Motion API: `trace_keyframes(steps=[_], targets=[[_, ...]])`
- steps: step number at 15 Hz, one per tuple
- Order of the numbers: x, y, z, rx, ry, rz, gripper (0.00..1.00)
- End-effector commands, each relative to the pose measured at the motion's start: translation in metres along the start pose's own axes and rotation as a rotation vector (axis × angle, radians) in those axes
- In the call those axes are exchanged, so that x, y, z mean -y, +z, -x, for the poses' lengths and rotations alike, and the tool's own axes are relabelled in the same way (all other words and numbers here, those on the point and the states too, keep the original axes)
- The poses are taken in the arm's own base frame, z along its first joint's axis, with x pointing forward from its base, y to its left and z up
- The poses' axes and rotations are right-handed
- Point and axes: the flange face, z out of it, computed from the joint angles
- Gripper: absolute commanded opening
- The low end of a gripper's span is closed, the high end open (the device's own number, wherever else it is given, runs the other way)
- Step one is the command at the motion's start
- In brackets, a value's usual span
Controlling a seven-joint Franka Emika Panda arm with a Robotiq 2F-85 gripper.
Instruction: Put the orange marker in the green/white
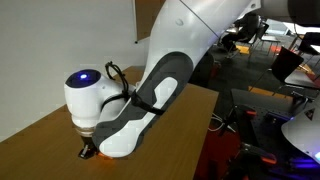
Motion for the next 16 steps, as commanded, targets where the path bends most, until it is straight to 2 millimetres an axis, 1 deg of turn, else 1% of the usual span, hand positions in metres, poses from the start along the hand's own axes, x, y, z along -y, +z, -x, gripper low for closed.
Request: trace_keyframes(steps=[1, 4, 7, 10, 13, 16], targets=[[-0.002, -0.054, -0.006, -0.079, -0.005, 0.055, 0.04], [-0.024, -0.096, -0.017, -0.149, 0.032, 0.102, 0.04], [-0.057, -0.128, -0.025, -0.184, 0.099, 0.15, 0.04], [-0.088, -0.148, -0.028, -0.206, 0.154, 0.196, 0.04], [-0.12, -0.161, -0.029, -0.257, 0.235, 0.308, 0.04], [-0.138, -0.177, -0.027, -0.339, 0.315, 0.449, 0.04]])
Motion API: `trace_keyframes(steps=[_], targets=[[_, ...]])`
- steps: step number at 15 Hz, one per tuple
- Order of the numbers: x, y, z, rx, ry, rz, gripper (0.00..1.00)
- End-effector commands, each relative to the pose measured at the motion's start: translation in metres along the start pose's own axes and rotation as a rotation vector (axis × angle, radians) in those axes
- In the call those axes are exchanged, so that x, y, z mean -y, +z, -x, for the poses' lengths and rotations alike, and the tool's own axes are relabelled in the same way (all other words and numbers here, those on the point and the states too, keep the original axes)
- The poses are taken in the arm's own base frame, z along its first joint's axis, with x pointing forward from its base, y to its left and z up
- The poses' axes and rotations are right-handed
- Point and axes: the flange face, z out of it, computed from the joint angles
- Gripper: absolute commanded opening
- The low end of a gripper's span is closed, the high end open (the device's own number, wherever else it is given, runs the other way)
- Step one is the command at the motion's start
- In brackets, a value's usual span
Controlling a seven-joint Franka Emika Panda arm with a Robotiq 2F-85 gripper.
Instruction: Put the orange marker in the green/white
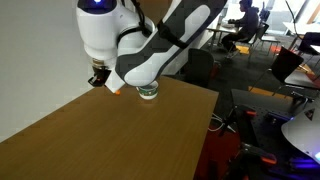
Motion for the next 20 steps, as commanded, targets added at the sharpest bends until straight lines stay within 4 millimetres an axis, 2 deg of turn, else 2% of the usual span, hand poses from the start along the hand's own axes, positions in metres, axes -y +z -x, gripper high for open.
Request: trace_keyframes(steps=[1, 6, 12, 20], targets=[[-0.021, -0.022, 0.002, -0.1, 0.088, 0.145, 0.04], [-0.041, -0.037, 0.011, -0.198, 0.19, 0.338, 0.04], [-0.067, -0.025, 0.031, -0.134, 0.269, 0.371, 0.04], [-0.115, -0.012, 0.035, -0.133, 0.395, 0.46, 0.04]])
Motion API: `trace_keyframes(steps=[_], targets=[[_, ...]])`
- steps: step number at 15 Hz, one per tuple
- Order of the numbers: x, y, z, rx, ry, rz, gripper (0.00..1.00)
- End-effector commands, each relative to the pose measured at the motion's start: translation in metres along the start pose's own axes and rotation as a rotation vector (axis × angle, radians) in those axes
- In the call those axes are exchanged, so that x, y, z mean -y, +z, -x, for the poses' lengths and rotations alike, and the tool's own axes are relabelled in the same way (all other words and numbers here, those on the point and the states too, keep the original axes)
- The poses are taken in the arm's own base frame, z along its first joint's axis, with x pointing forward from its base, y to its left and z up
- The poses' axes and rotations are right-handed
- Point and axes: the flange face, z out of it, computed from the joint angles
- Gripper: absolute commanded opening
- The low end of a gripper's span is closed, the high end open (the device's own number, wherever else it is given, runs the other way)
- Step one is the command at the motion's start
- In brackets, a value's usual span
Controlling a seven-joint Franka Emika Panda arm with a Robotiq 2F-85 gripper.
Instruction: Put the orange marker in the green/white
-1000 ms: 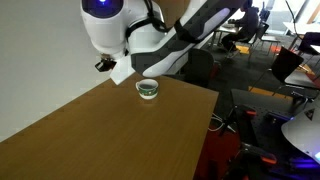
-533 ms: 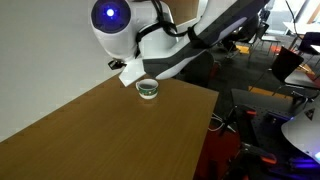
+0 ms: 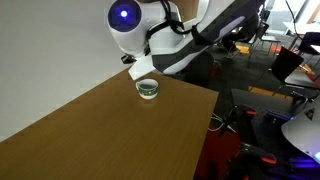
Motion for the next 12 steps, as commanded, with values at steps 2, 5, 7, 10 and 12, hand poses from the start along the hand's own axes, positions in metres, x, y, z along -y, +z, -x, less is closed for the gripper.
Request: trace_keyframes(steps=[2, 5, 7, 10, 12], targets=[[-0.026, 0.011, -0.008, 0.005, 0.075, 0.061, 0.04], [-0.042, 0.021, -0.021, -0.007, 0.117, 0.105, 0.04], [-0.051, 0.029, -0.028, -0.003, 0.135, 0.139, 0.04], [-0.061, 0.037, -0.036, -0.01, 0.177, 0.178, 0.04], [-0.063, 0.041, -0.038, -0.019, 0.195, 0.194, 0.04]])
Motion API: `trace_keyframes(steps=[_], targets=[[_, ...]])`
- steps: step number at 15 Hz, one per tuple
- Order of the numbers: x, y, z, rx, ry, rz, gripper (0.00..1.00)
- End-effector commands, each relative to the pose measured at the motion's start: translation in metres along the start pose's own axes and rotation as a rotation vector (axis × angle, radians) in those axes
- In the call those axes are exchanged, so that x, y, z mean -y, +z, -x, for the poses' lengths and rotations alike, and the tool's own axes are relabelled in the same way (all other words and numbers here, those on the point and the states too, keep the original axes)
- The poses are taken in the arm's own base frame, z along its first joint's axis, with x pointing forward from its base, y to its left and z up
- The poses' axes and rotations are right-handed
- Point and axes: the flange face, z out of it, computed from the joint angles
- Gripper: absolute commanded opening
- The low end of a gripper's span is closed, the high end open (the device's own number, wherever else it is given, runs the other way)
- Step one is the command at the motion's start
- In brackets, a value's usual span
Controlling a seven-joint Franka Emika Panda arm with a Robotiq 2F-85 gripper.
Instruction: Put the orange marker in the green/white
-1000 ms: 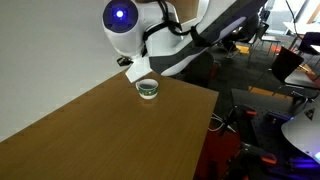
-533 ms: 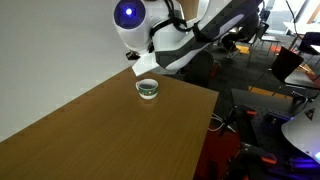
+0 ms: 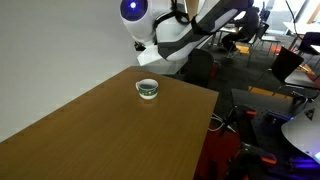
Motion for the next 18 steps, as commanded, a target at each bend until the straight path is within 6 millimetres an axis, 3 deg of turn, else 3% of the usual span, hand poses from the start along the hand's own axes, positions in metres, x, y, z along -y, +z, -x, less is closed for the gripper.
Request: trace_keyframes(steps=[1, 2, 5, 6, 18], targets=[[-0.001, 0.003, -0.002, -0.001, 0.011, 0.008, 0.04], [-0.001, 0.004, -0.001, -0.001, 0.012, 0.011, 0.18], [0.0, 0.004, 0.001, -0.001, 0.008, 0.01, 0.18], [0.0, 0.004, 0.001, -0.001, 0.007, 0.01, 0.04], [0.007, 0.023, 0.018, -0.115, 0.275, 0.046, 0.04]])
